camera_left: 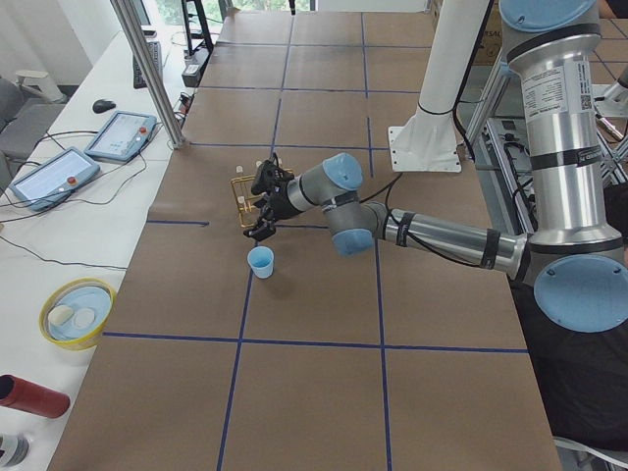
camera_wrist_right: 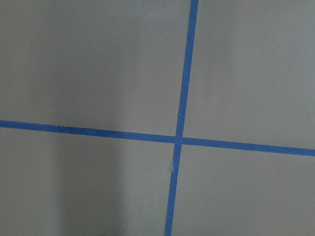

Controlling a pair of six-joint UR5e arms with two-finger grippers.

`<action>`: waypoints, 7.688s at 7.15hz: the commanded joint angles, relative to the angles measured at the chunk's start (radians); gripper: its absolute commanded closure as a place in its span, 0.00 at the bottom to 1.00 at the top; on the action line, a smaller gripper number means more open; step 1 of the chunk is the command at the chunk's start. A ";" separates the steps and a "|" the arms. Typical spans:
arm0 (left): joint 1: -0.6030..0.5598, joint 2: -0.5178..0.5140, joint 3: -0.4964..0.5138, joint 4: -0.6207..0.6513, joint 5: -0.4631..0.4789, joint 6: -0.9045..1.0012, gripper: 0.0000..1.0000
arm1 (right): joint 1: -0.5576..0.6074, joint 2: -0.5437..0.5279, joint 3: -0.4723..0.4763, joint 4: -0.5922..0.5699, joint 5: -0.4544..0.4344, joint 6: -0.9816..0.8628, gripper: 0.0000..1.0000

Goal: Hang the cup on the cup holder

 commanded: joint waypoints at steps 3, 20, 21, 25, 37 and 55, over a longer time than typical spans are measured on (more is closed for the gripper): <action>0.335 0.136 0.028 -0.237 0.506 -0.191 0.00 | 0.000 0.000 0.000 0.000 0.000 0.000 0.00; 0.787 0.038 0.362 -0.306 1.056 -0.387 0.00 | 0.000 0.000 0.000 0.000 0.000 0.000 0.00; 0.771 0.020 0.362 -0.261 1.047 -0.411 0.00 | 0.000 0.000 0.000 0.000 0.000 0.001 0.00; 0.685 -0.080 0.430 -0.174 0.989 -0.406 0.00 | 0.000 0.000 0.000 0.000 0.000 0.000 0.00; 0.541 -0.272 0.631 -0.141 0.915 -0.400 0.00 | 0.000 0.000 0.000 0.000 0.000 0.000 0.00; 0.486 -0.145 0.335 -0.144 0.823 -0.017 0.66 | 0.000 0.000 0.000 0.000 0.000 0.000 0.00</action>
